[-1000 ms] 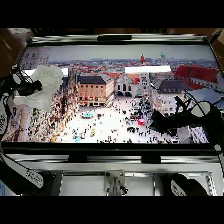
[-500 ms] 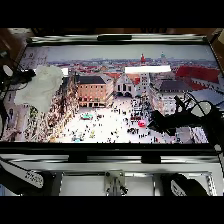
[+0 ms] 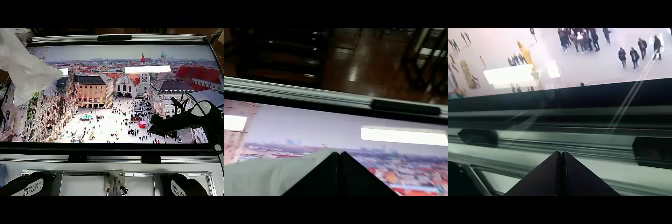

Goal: Fold the shirts.

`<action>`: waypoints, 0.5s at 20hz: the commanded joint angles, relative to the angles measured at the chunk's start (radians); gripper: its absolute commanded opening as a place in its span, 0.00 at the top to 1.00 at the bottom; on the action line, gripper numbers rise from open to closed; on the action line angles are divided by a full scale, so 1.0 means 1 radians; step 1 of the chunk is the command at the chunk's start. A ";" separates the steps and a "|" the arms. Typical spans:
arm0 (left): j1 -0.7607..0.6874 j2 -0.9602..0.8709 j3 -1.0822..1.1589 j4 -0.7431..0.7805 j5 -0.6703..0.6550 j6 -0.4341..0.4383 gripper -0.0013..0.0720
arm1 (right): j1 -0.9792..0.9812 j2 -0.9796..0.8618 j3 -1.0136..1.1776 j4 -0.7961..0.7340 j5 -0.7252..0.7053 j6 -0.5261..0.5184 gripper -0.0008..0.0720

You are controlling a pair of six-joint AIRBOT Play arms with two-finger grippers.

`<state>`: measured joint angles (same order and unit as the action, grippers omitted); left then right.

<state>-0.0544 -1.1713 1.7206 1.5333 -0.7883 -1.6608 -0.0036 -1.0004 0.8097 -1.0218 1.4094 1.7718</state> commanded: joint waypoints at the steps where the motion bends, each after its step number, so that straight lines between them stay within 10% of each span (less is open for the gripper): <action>1: -0.262 0.100 -0.097 -0.002 -0.101 0.005 0.93 | 0.000 0.001 0.042 -0.058 0.047 -0.069 0.89; 7: -0.727 -0.020 -0.407 -0.001 0.056 -0.142 0.93 | -0.002 0.001 0.282 -0.368 0.146 -0.072 0.86; 9: -0.805 -0.114 -0.432 -0.001 0.060 -0.176 0.93 | -0.002 0.001 0.342 -0.482 0.176 -0.071 0.39; 10: -0.829 -0.156 -0.430 -0.005 0.054 -0.177 0.93 | -0.002 0.001 0.359 -0.528 0.185 -0.070 0.36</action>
<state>-0.7567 -1.2320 1.3453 1.5280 -0.7609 -1.7763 -0.0044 -1.0004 1.0893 -1.3716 1.5455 1.7046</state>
